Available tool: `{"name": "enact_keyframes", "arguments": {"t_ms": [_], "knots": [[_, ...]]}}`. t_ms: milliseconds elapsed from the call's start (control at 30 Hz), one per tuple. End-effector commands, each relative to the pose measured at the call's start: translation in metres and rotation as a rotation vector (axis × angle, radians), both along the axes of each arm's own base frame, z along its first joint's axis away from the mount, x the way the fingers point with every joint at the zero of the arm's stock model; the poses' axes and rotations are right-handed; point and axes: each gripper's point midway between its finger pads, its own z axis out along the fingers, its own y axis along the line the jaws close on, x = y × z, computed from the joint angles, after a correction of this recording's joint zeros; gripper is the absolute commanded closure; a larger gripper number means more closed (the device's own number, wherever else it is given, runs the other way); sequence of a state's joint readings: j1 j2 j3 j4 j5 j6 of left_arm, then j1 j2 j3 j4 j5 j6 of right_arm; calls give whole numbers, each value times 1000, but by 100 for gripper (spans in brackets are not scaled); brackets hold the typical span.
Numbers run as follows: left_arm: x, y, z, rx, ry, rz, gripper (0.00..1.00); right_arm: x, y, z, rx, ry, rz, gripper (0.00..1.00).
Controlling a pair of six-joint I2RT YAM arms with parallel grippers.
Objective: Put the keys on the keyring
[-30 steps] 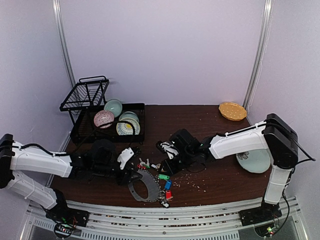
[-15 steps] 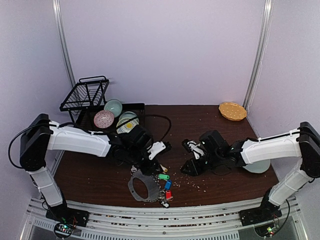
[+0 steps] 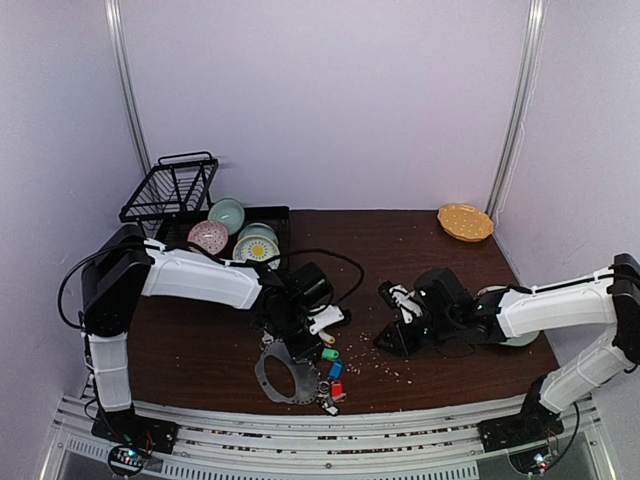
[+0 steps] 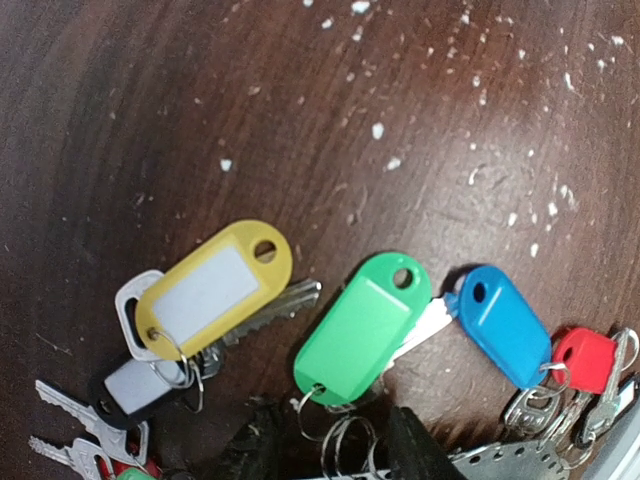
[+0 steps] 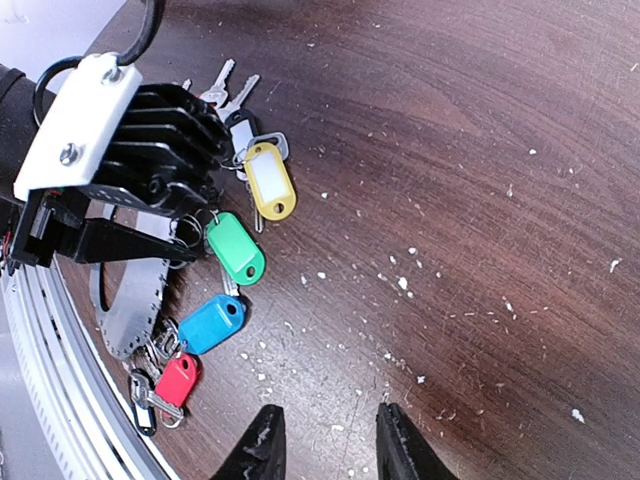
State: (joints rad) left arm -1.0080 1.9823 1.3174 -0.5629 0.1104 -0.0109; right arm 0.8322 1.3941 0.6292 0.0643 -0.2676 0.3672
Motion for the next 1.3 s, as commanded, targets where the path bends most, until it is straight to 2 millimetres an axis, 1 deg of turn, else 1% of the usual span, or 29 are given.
{"name": "enact_keyframes", "arguments": {"t_ms": [0,100,167,200,267,333,367,467,567,700,767,800,900,1000,1067,1133,1167,1267], "knots": [[0,10,3,59,-2,-10,65,3,2,-3,3,-6,8,66],[-3,11,6,67,18,-15,68,4,3,-4,2,-4,13,66],[-8,11,5,63,41,-30,72,4,4,-5,1,-3,16,66],[-10,12,3,67,50,-33,76,4,5,-6,-3,-2,18,66],[-15,14,1,70,72,-44,86,5,6,-5,-3,-1,20,66],[-17,14,4,58,73,-51,97,4,6,-4,2,0,22,66],[-17,14,5,51,71,-53,100,3,6,-4,4,1,23,66],[-14,11,15,18,40,-50,100,3,6,-1,8,-1,24,67],[-10,10,27,-22,-4,-44,100,0,10,3,33,11,38,67],[0,6,57,-130,-113,-23,100,-8,21,11,99,25,76,67],[2,7,73,-188,-161,-10,100,-13,29,17,132,21,105,67],[2,8,78,-206,-177,-11,100,-15,33,21,150,17,123,67],[3,10,91,-259,-224,-3,100,-23,51,35,211,3,196,67],[3,10,116,-343,-285,-10,100,-29,65,56,286,-26,263,68],[3,11,139,-412,-346,-25,100,-34,74,75,352,-59,319,68],[-3,13,163,-490,-401,-60,100,-38,82,100,438,-119,375,68],[-8,16,176,-533,-430,-87,100,-40,85,112,473,-150,395,68],[-23,22,202,-638,-504,-168,100,-42,94,139,557,-235,446,68]]}}
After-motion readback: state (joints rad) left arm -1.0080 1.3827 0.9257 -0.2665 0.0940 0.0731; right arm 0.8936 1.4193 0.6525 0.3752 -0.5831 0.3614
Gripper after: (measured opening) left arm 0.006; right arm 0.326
